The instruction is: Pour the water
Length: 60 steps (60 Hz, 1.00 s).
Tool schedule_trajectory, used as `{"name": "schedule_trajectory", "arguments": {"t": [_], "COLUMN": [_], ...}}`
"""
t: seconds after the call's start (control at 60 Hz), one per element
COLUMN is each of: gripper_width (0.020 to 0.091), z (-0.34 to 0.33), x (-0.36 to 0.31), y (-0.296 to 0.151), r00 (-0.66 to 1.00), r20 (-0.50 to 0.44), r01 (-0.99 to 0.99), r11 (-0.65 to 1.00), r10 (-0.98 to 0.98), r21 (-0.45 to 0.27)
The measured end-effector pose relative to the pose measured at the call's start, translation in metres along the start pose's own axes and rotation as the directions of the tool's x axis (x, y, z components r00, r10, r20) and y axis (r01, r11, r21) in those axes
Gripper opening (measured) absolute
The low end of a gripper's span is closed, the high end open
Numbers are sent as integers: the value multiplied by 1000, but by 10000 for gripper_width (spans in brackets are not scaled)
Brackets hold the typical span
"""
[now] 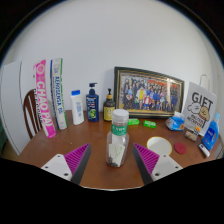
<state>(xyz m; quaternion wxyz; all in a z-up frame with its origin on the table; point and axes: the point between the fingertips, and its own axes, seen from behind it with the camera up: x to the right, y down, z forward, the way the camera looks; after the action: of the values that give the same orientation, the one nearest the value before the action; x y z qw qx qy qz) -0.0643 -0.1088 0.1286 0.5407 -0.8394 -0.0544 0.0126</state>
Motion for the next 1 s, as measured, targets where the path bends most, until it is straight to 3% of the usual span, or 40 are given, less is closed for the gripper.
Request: {"name": "schedule_trajectory", "arguments": {"t": [0.15, 0.35, 0.55, 0.817, 1.0], "gripper_width": [804, 610, 577, 401, 401], "z": [64, 99, 105, 96, 67], "x": [5, 29, 23, 17, -12], "y": [6, 11, 13, 9, -27], "r00": [1000, 995, 998, 1000, 991], "r20": [-23, -101, -48, -18, 80], "r01": [-2, 22, -36, 9, -111], "r11": [999, 997, 997, 998, 990], "r10": [3, -14, 39, -8, 104], "r21": [34, 74, 75, 68, 88]}}
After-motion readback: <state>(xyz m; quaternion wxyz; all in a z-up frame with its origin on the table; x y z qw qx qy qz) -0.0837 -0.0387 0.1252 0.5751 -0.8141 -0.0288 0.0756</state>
